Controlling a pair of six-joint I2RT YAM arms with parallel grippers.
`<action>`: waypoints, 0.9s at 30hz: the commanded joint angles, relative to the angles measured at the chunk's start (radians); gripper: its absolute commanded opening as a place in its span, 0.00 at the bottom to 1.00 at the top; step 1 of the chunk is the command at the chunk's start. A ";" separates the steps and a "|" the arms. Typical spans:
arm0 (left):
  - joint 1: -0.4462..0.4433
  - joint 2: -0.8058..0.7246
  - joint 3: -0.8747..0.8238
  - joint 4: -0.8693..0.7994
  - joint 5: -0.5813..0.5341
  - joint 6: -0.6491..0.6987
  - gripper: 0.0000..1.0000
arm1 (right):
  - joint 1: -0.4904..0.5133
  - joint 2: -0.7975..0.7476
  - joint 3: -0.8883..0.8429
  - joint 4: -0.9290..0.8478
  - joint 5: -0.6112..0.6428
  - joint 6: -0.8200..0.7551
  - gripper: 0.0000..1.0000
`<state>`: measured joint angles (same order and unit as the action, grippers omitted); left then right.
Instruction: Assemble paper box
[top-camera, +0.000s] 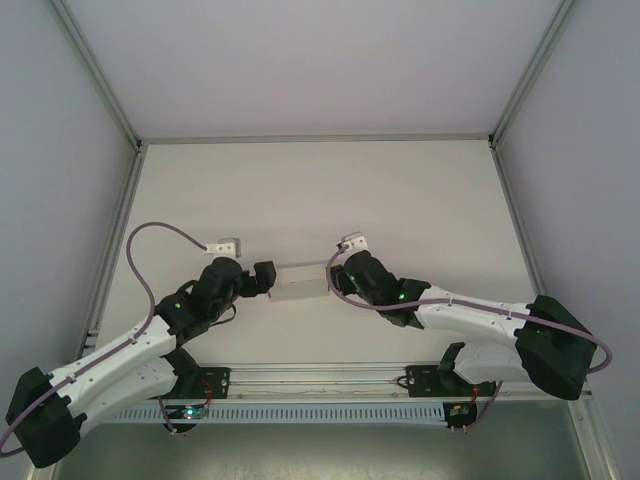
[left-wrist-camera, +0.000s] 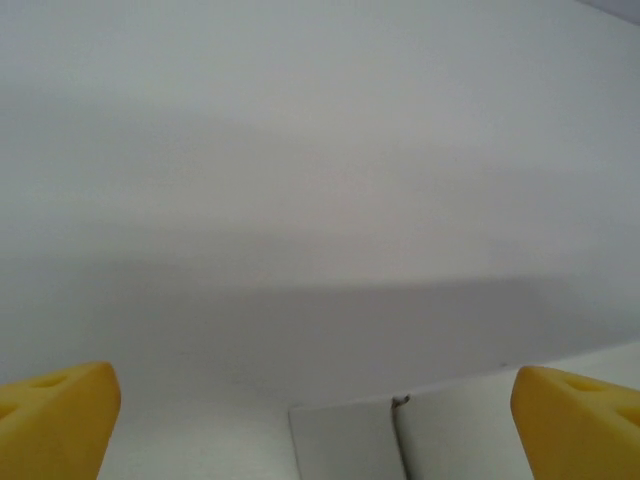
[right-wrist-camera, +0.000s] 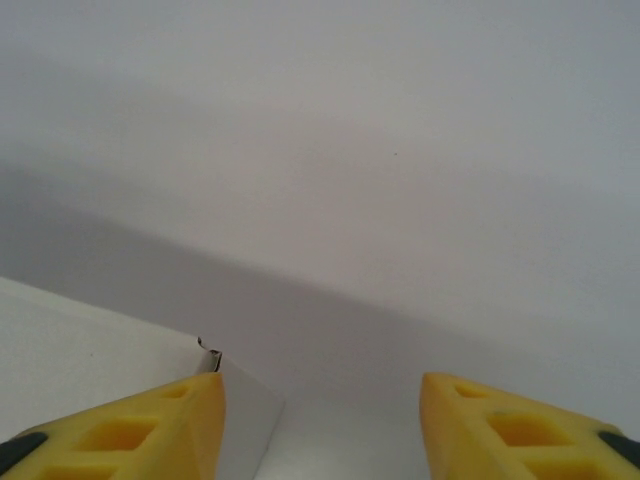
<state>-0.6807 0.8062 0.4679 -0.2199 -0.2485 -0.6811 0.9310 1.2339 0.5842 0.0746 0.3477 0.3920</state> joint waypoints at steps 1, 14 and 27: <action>-0.004 0.005 0.079 -0.152 -0.081 -0.014 1.00 | -0.015 -0.047 0.050 -0.041 -0.038 -0.043 0.58; 0.007 -0.003 0.255 -0.360 -0.069 -0.028 1.00 | -0.079 -0.018 0.240 -0.260 -0.802 -0.745 0.99; 0.015 -0.005 0.200 -0.357 -0.085 -0.023 1.00 | -0.064 0.450 0.609 -0.586 -0.648 -0.960 0.99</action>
<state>-0.6788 0.8246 0.7013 -0.5537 -0.3119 -0.6960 0.8555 1.6215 1.1465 -0.4191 -0.3458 -0.5011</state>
